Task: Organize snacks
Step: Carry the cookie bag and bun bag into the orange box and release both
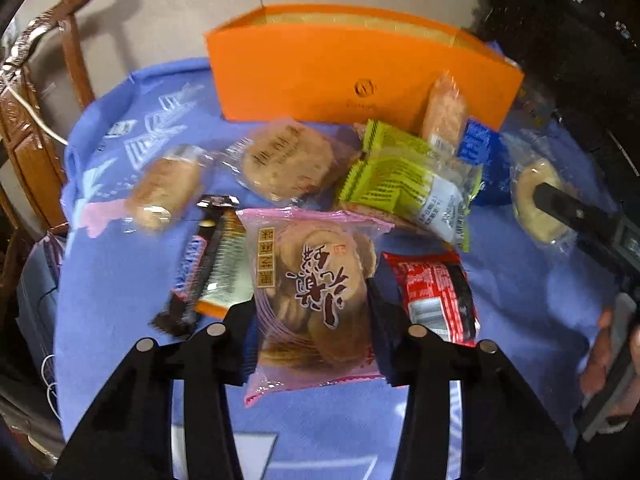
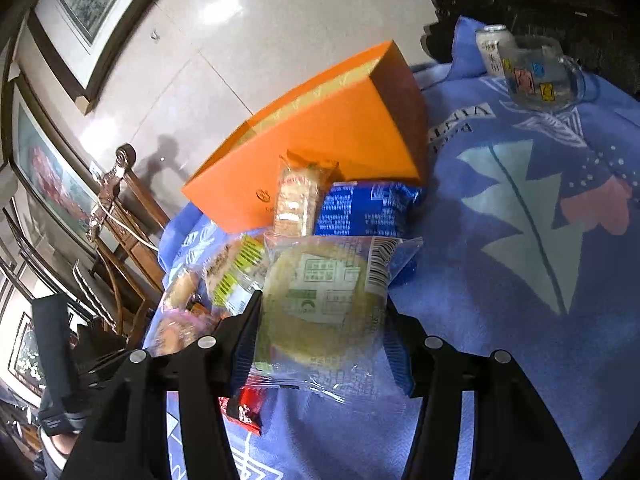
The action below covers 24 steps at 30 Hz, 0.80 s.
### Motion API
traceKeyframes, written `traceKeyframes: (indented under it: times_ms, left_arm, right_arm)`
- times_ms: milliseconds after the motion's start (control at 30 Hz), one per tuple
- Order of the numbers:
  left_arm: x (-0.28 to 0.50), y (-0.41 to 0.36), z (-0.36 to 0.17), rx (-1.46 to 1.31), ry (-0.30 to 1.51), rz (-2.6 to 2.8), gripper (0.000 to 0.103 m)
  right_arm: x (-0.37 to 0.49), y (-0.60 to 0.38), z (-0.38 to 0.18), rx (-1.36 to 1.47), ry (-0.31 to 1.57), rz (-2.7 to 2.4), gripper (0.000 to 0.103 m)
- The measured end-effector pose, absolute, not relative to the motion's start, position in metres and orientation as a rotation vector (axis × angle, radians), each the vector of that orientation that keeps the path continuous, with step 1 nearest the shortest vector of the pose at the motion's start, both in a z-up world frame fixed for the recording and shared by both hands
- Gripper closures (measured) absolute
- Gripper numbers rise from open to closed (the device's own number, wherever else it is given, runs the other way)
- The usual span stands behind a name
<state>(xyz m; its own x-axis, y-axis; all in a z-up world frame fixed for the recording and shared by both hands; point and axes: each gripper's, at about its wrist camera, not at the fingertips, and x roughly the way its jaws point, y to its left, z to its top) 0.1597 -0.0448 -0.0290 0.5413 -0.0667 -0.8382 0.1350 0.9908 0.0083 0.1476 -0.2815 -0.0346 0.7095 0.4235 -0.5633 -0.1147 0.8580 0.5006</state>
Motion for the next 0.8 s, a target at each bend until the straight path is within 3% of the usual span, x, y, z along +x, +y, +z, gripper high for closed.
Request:
traceKeyframes:
  times_ms: [400,600,800]
  left_arm:
    - [0.155,-0.018,0.053,0.065,0.876,-0.147,0.059]
    - [0.217,-0.033,0.105,0.083,0.805,-0.153,0.058]
    - [0.291,-0.052,0.117,0.060,0.791,-0.156,0.058]
  right_arm:
    - [0.130,-0.291,0.018,0.476,0.622,0.317,0.047]
    - [0.160,-0.297,0.078,0.401,0.566,0.300,0.047]
    - [0.225,-0.288,0.105,0.329,0.534,0.261,0.047]
